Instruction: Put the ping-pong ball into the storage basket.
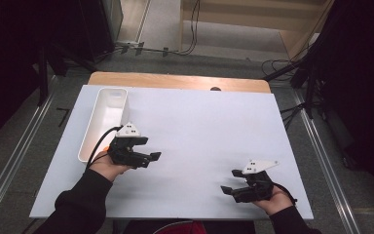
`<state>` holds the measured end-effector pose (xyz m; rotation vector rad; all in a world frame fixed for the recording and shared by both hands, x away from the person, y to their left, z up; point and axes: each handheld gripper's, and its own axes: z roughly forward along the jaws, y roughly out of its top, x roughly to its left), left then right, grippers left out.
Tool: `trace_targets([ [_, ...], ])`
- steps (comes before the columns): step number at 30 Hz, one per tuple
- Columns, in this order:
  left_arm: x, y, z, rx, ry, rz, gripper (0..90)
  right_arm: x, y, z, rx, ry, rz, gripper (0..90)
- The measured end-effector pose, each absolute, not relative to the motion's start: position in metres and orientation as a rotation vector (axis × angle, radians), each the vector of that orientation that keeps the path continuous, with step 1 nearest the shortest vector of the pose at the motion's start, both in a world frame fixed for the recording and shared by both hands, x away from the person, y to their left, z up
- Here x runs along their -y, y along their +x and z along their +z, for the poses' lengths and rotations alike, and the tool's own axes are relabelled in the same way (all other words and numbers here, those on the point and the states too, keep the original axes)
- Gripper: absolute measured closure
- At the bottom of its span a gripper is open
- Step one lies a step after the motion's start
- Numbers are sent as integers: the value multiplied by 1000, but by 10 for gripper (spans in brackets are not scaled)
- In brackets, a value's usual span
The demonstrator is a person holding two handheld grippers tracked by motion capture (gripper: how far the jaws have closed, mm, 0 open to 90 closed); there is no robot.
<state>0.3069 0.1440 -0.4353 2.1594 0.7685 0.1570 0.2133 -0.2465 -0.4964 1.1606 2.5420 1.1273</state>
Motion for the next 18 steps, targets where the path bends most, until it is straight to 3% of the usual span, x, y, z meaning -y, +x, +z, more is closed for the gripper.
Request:
trace_targets([
  [18, -144, 289, -446, -628, 2180, 152, 252, 247, 213, -497, -2550, 1167, 1121, 240],
])
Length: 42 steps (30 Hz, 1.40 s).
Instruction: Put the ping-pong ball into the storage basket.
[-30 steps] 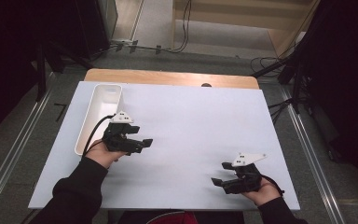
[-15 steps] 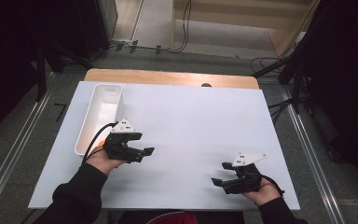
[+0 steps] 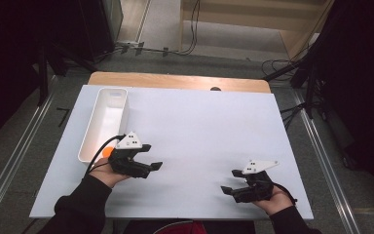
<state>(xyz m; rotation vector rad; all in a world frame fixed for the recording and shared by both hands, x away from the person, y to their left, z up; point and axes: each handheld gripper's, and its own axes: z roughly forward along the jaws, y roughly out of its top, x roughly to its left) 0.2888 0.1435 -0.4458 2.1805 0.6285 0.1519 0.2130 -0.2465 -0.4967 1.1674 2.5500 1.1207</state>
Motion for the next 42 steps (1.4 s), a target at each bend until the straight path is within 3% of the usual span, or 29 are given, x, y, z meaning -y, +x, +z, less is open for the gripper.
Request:
trace_targets([
  [42, -168, 268, -480, -630, 2267, 39, 236, 246, 213, -497, -2549, 1167, 1114, 240],
])
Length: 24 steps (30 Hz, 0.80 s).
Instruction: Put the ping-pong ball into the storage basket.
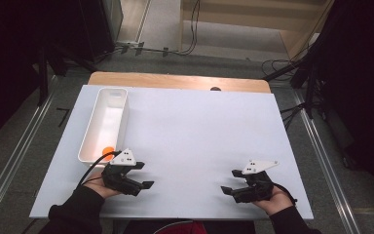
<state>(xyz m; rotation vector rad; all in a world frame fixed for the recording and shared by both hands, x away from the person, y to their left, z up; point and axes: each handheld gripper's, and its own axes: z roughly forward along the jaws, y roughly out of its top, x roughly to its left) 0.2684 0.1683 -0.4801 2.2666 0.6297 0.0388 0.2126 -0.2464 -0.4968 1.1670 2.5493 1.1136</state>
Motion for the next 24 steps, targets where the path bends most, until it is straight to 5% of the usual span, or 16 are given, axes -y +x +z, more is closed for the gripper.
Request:
trace_targets([
  [24, -179, 265, -485, -629, 2300, 40, 236, 246, 213, -497, -2550, 1170, 1111, 240],
])
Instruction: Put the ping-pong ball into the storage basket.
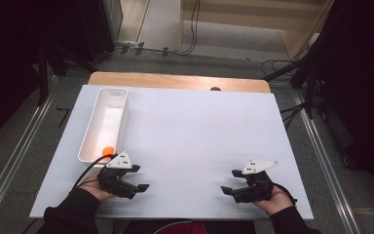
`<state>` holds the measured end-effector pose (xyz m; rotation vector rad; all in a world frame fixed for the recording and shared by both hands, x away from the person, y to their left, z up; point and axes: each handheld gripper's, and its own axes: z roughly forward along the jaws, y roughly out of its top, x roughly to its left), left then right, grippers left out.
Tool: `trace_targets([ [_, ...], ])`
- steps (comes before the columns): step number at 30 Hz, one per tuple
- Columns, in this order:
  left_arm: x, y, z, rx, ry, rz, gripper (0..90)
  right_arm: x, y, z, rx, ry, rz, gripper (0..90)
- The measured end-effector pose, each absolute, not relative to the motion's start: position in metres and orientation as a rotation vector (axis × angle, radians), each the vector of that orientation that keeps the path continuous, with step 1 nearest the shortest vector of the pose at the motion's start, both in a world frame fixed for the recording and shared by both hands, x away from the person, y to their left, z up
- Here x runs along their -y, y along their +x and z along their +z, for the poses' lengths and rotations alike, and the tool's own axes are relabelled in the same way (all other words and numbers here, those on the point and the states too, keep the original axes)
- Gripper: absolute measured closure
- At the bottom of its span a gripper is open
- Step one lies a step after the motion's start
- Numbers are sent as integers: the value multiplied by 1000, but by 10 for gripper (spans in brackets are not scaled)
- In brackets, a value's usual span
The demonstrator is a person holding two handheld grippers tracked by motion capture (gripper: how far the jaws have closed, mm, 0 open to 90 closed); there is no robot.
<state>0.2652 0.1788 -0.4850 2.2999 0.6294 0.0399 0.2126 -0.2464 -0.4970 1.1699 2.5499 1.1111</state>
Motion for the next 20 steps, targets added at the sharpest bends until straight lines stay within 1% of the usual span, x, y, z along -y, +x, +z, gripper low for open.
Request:
trace_targets([
  [20, -178, 266, -487, -630, 2317, 31, 233, 246, 213, -497, -2549, 1171, 1111, 240],
])
